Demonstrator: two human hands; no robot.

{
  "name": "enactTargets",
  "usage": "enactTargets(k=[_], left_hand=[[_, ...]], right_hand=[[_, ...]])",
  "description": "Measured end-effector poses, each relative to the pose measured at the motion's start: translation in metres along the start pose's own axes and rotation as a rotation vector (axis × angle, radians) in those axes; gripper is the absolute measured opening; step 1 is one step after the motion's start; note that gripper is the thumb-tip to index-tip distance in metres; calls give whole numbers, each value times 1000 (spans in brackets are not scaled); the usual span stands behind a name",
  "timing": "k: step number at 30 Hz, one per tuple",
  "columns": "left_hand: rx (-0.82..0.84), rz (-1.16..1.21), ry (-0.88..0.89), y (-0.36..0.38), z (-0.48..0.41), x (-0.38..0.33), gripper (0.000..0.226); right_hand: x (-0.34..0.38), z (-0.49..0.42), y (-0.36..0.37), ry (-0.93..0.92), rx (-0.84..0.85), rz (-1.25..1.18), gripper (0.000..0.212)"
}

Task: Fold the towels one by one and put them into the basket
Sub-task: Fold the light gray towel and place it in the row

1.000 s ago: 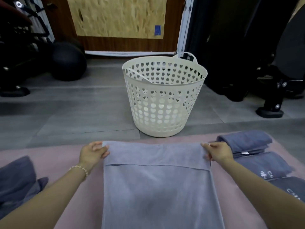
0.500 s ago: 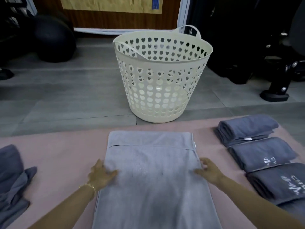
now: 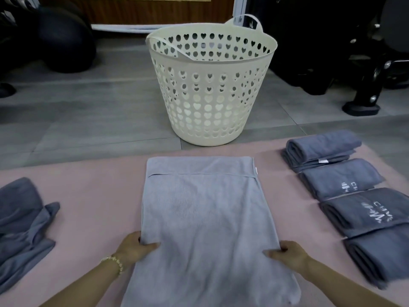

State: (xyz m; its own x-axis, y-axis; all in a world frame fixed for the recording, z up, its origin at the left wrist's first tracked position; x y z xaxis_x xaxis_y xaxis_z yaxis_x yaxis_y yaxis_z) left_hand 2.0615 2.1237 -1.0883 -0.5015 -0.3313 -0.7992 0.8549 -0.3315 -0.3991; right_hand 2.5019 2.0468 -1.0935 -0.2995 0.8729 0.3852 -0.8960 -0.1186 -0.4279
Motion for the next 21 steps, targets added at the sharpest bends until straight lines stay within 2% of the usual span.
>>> enactTargets(k=[3,6,8,12,17,19,21], left_hand=[[262,57,-36,17,26,-2,43],[507,-123,-61,23,54,10,47],[523,-101,-84,19,59,18,50],[468,37,-80,12,64,12,62],[471,24,-98,8,71,17,68],[473,32,-92,4,75,20,67],[446,28,-89,-3,78,24,57]], right_hand=[[-19,22,14,71,242,62,62],[-38,41,20,67,318,197,51],[-46,46,19,78,344,134,46],[-55,46,12,119,396,-95,61],[-52,49,18,235,432,-242,53],[-51,51,20,236,455,-211,66],[-55,52,18,212,452,-115,90]])
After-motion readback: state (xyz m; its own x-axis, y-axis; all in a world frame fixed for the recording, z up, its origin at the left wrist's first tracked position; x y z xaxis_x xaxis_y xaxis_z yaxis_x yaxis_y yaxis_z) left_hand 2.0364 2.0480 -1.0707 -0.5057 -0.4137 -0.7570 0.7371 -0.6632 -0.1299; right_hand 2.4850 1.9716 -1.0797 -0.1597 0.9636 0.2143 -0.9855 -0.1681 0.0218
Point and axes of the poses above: each hand's wrist, its own z-axis away from the middle knuckle, its own y-axis out of the palm, x = y × z, the point moved 8 cm from there along -z, towards the middle knuckle, and after that the axes turned 15 degrees about y, right-handed, at the moved point
